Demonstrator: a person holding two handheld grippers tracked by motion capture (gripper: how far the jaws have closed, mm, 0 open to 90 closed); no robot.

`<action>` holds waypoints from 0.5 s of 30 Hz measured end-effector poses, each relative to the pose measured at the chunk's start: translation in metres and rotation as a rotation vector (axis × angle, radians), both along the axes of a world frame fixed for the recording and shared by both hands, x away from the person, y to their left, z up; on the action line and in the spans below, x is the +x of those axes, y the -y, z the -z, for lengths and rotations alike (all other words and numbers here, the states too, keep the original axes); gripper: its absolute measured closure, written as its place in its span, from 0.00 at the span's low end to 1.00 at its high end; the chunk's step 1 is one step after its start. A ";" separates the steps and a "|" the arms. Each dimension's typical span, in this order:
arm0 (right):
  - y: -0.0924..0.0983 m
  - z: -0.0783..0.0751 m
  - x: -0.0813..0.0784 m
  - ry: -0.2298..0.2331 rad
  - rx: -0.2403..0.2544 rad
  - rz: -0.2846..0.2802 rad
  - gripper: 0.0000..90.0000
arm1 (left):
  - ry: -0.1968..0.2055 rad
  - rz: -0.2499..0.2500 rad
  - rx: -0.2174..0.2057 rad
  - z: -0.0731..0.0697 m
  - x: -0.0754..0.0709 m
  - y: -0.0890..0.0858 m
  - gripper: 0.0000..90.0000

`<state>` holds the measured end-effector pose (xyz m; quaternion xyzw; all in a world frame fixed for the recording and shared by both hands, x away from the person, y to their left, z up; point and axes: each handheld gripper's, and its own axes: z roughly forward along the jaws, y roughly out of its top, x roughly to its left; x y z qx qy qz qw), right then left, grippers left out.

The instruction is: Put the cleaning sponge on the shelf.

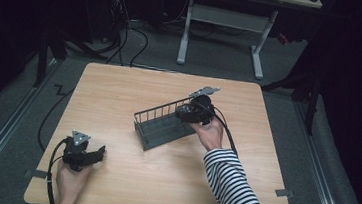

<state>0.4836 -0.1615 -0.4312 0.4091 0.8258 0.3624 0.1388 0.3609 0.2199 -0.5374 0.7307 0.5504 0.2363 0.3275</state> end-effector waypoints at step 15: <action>0.035 -0.002 -0.032 0.063 0.058 0.032 0.30 | 0.001 0.004 0.000 0.000 0.000 0.000 0.27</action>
